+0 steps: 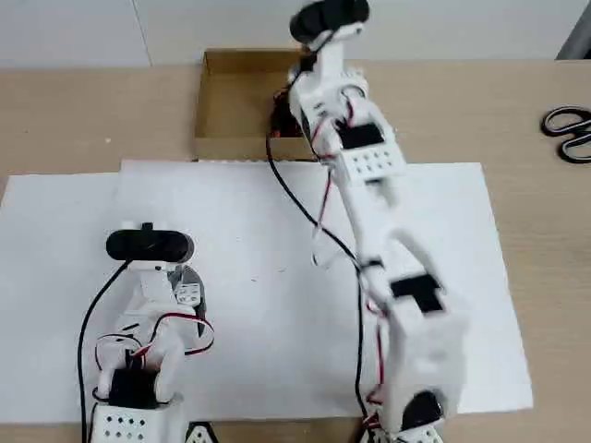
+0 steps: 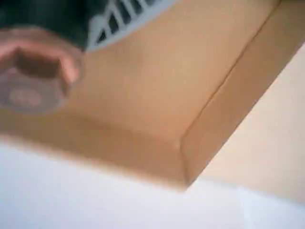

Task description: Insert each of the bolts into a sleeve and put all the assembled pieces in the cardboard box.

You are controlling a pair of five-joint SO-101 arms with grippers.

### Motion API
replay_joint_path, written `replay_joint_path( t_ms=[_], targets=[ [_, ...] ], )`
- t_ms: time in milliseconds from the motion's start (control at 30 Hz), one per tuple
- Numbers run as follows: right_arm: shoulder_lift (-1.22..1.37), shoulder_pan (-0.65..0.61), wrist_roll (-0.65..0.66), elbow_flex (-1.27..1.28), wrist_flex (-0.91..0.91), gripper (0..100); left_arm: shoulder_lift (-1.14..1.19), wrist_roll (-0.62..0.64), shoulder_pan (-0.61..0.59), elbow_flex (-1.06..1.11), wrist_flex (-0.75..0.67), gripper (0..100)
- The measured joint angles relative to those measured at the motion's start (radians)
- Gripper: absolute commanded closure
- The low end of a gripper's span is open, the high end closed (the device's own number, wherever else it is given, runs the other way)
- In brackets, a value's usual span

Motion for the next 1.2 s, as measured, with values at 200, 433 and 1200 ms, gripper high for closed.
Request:
replay_joint_path(
  t_ms=[200, 433, 1200],
  targets=[
    [0.365, -0.029, 0.149, -0.356, 0.000, 99.1, 0.000, 0.000, 0.000, 0.000, 0.000, 99],
    [0.532, -0.055, 0.298, -0.516, 0.044, 83.5, 0.000, 0.000, 0.000, 0.000, 0.000, 99],
    [0.534, 0.000, 0.373, -0.913, 0.486, 77.9, 0.000, 0.000, 0.000, 0.000, 0.000, 99]
  ],
)
